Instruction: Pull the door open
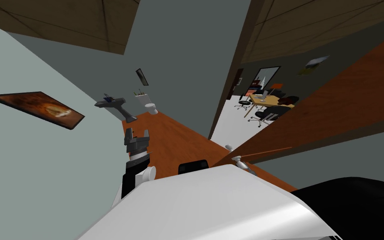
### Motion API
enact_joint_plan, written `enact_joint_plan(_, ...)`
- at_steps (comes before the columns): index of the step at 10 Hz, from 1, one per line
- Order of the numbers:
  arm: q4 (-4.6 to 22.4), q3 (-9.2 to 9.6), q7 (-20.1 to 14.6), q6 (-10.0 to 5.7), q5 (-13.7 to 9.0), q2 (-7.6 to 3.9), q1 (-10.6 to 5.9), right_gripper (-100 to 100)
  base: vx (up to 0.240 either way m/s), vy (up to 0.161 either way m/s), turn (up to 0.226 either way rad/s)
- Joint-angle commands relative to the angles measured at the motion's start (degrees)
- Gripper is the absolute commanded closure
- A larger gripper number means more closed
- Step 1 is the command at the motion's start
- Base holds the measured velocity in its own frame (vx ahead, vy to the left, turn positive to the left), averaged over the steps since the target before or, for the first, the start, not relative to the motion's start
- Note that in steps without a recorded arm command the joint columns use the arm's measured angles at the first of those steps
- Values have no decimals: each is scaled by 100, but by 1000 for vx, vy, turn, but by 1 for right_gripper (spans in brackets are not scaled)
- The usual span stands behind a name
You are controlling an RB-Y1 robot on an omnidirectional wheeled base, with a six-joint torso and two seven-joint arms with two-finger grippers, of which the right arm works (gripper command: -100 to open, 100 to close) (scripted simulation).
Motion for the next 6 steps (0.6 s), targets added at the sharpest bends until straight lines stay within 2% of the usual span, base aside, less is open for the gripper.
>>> enact_joint_plan(1,-31,93,13,42,94,-6,-6,100,-210,-61,105)
enact_joint_plan(6,-33,266,28,-76,290,-72,-98,100,-211,-57,69)
